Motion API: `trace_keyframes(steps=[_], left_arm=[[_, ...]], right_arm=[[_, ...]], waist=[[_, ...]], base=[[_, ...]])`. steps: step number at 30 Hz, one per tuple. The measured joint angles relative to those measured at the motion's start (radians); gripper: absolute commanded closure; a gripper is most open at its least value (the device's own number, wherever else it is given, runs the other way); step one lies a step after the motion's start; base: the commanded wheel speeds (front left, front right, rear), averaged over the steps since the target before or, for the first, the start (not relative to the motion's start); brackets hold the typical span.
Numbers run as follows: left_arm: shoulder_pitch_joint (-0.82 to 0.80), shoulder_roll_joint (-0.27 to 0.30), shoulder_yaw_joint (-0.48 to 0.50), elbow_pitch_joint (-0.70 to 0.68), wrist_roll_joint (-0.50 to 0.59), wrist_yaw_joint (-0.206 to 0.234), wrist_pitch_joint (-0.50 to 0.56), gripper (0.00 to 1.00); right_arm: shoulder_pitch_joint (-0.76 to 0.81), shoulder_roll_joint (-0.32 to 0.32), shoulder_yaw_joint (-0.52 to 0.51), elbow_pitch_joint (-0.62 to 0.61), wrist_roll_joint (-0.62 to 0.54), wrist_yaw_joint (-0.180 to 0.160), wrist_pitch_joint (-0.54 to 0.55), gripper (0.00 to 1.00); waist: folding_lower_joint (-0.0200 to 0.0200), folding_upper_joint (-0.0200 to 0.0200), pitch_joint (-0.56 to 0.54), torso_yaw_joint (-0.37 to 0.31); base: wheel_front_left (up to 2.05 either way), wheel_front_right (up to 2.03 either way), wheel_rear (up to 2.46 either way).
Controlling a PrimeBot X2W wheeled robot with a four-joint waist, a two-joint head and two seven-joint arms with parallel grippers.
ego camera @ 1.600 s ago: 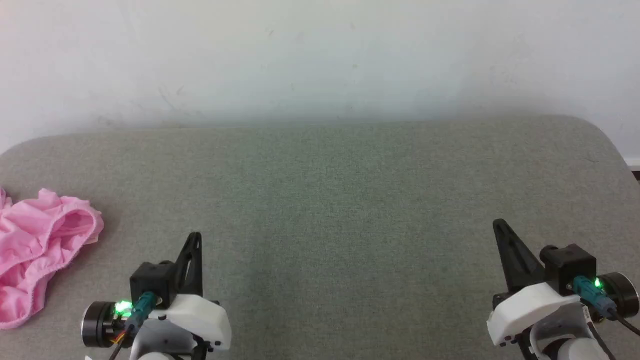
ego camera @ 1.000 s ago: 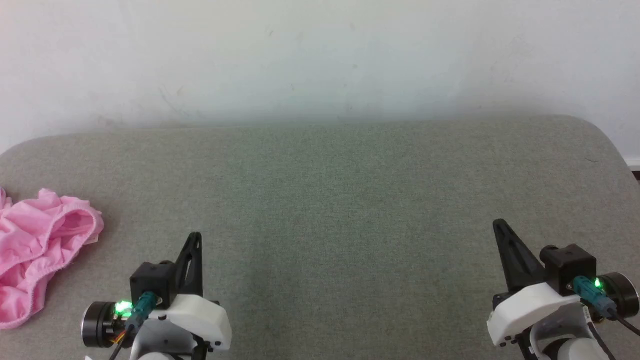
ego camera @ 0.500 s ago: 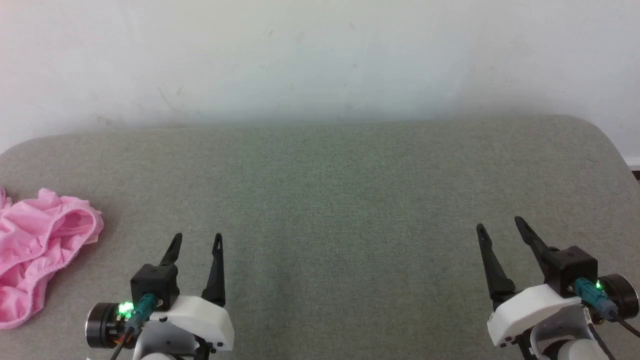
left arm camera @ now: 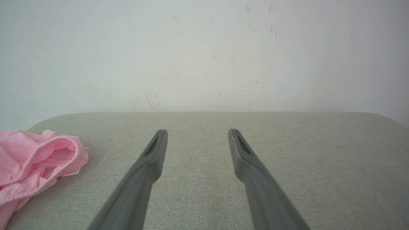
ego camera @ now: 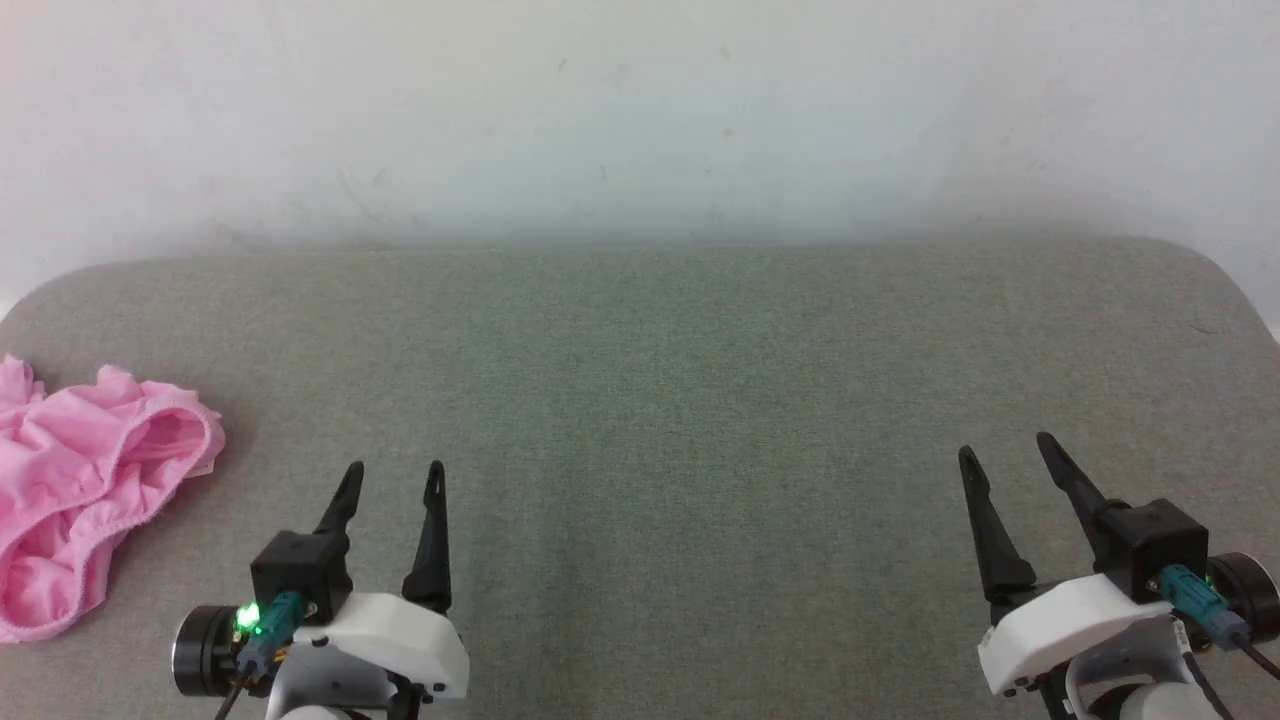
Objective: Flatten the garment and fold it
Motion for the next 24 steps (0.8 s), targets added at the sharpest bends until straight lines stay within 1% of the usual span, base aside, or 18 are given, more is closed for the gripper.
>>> trace_keyframes(steps=[11,24], left_arm=[[-0.001,0.0,0.017,-0.004,-0.033,0.0,-0.024,0.0],[-0.004,0.0,0.033,-0.004,-0.067,0.001,-0.049,0.0]], right_arm=[[0.008,0.0,0.0,-0.005,0.007,0.0,-0.02,0.0],[0.011,0.0,0.005,-0.019,0.009,0.0,-0.035,0.0]], waist=[[0.0,0.0,-0.004,0.054],[0.0,0.0,0.001,0.156]], base=[[0.0,0.0,0.0],[0.0,0.0,0.0]])
